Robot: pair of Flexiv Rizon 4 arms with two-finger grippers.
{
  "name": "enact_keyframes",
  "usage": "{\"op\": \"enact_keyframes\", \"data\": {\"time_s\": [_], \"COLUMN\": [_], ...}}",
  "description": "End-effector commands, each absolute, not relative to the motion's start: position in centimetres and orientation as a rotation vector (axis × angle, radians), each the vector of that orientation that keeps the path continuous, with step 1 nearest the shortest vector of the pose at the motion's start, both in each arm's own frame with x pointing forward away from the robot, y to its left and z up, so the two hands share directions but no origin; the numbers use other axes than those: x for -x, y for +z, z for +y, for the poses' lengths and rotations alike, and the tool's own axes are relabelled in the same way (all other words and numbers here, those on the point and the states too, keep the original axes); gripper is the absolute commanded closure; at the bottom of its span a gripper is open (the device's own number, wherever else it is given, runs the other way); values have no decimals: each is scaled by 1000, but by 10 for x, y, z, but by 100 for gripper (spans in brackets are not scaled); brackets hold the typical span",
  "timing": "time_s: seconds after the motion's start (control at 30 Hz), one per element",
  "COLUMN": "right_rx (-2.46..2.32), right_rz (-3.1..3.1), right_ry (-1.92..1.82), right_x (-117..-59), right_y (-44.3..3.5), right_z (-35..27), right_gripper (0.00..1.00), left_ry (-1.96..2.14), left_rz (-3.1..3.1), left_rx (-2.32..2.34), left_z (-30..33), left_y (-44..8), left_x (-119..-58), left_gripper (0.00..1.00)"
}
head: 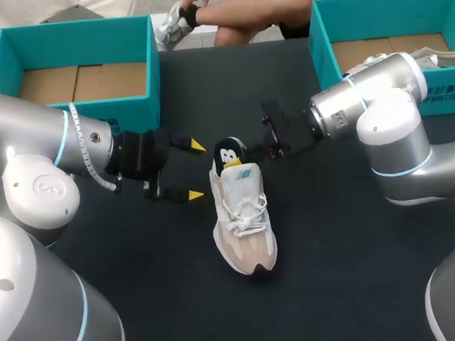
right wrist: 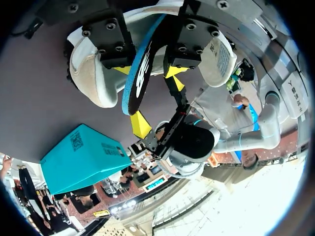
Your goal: Take the shoe out of the shoebox, open the shoe tongue, remove and reinsert the insole, then place the shoe into the shoebox
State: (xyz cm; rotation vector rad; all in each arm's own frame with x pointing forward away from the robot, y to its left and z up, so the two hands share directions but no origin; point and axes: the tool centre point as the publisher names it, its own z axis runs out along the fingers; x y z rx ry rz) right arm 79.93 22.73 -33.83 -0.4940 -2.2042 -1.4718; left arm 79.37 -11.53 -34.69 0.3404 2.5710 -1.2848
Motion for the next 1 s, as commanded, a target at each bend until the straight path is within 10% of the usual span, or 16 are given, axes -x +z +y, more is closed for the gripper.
{"op": "enact_keyframes", "data": {"time_s": [0.03,0.17,0.23,1.0], "right_rx": [487,483,499,623], "right_rz": [-2216,-2221,-2223,-2188], "right_ry": [-1482,-1486,-1450,-1307], "right_x": [-807,-816,-817,-787], "right_y": [-332,-332,-334,-354], "right_z": [232,233,233,221], "right_gripper": [67,78,100,93], "left_ry": [-1278,-1278,-1278,-1278], "left_rz": [2574,2574,2574,2574], "left_rx": [-339,-339,-339,-339], "left_z": [-117,-117,-117,-117], "left_y": [-347,-347,-347,-347], "left_x": [-793,-793,-793,-793], "left_gripper": [0,0,0,0]}}
